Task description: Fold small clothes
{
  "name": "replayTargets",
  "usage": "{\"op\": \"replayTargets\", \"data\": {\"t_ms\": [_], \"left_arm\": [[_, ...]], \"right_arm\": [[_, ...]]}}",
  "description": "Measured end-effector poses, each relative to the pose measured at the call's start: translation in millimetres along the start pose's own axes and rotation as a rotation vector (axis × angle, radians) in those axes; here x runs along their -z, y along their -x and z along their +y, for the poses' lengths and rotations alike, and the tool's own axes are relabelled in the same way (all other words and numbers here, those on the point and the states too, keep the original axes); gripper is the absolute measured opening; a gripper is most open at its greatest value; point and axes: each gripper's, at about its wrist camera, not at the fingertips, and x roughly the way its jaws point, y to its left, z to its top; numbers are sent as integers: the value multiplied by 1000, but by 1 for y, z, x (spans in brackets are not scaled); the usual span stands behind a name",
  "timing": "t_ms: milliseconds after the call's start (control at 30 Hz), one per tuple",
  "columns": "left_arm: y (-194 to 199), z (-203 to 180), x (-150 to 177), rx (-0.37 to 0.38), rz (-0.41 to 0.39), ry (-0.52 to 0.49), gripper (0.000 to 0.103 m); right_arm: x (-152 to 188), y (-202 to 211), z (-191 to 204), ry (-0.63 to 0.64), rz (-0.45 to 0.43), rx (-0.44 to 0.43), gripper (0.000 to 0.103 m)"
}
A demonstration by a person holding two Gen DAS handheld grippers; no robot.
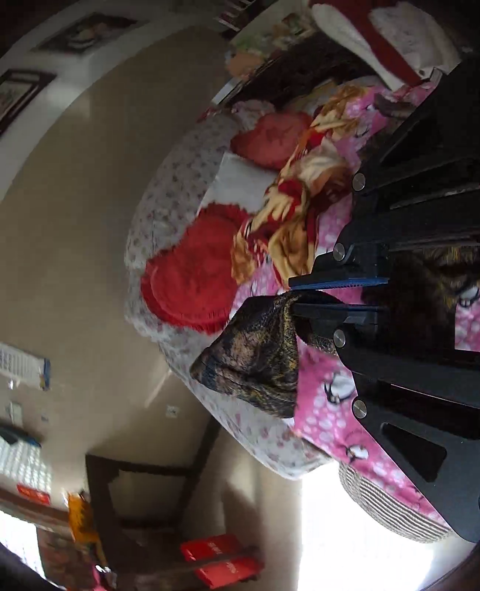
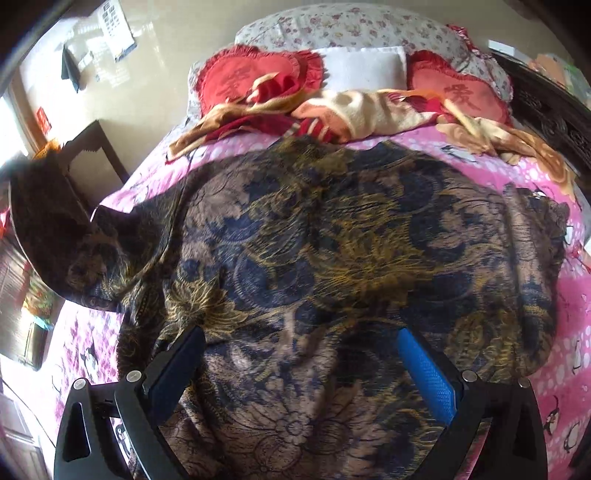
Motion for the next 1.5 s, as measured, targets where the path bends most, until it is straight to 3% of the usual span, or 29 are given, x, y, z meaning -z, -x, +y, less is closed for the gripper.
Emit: {"op": "replayTargets", "data": {"t_ms": [133,267,367,500,567,667,767,800,900,1033,1100,1200,1233,1267,1333,1500], "left_arm": [[-10,-95,27,143,58,-150,6],[-56,-166,93,232,213,-222,6],[-89,-197,153,243,304,-289,6],[-131,-208,212,255,462,-323,6],[-131,-201,222,248,500,-316,6],[-112,-181,210,255,473,-296,7],[-90,-146,195,181,413,-300,34],[-82,-131,192,156,391,-291,49],[-65,-82,181,24,318,-270,53],[-62,-27,185,-165,325,-266,53],[-60,0,188,-208,354,-230,53],[-56,23,195,-240,372,-196,53],[-55,27,197,-248,375,-191,53],[-55,30,199,-252,377,-186,53],[-55,35,200,-253,379,-172,53],[-53,31,199,-230,366,-181,53]], "right_arm": [[-1,13,-28,-60,-33,20,103],[-1,25,-67,-154,-57,40,103],[1,33,-101,-226,-68,70,103],[5,44,-135,-290,-73,120,103],[4,47,-145,-302,-77,126,103],[-3,49,-140,-271,-99,41,103],[-18,40,-109,-191,-110,-96,103],[-25,32,-93,-155,-102,-160,103],[-41,5,-42,-47,-72,-265,94],[-61,-43,26,104,-22,-268,75],[-69,-66,50,145,-1,-249,72],[-80,-91,70,171,-11,-134,72],[-82,-99,73,170,-8,-136,57],[-83,-105,75,165,12,-175,31],[-82,-107,76,157,41,-222,6],[-82,-38,52,141,-105,-276,6]]}}
